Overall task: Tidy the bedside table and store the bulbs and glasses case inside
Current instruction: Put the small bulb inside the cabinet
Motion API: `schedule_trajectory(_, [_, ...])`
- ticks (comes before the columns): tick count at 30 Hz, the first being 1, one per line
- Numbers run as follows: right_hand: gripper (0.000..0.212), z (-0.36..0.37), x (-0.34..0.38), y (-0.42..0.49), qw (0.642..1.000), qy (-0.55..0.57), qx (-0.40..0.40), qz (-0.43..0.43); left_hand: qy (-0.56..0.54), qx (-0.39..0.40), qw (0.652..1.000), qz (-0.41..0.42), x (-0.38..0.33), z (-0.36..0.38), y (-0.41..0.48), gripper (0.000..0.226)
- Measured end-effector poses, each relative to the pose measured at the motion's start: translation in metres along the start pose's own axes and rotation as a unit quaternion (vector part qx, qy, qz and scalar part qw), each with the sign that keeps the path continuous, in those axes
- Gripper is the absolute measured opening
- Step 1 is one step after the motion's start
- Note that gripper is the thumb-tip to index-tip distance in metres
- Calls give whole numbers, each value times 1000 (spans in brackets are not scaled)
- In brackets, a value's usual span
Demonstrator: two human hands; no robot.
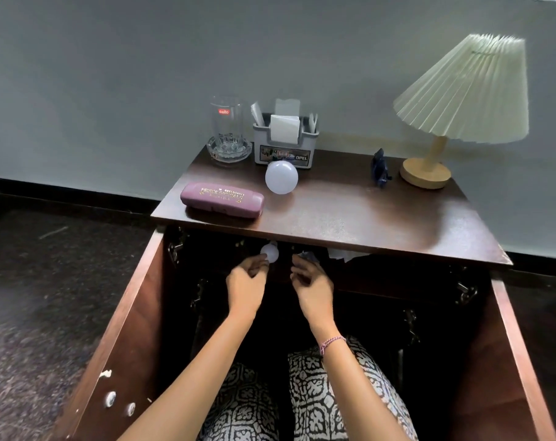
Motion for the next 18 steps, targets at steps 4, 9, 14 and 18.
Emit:
schedule_trajectory(4, [31,-10,21,-14,997,21,-74,5,63,-20,996,59,-23,-9,-24,14])
schedule_trajectory(9, [32,-20,50,-33,990,59,-123,-40,84,-4,984,160,-62,-13,-50,17])
schedule_trajectory(14, [32,-31,82,-24,983,72,-150,-82,112,-22,952,285,-115,-12,-59,19])
schedule_trajectory(18, [30,-35,105,-3,980,87,-151,-98,103,-42,950,293,-151,-7,-44,21])
Point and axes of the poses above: each hand's wrist, its own y-axis towards the middle knuckle, its own z-axis out of the palm, x = y × z, the point moved 3 cm from there along y, towards the middle knuckle, and after that the axes turned 4 degrees about -z, right-handed, at the moved point
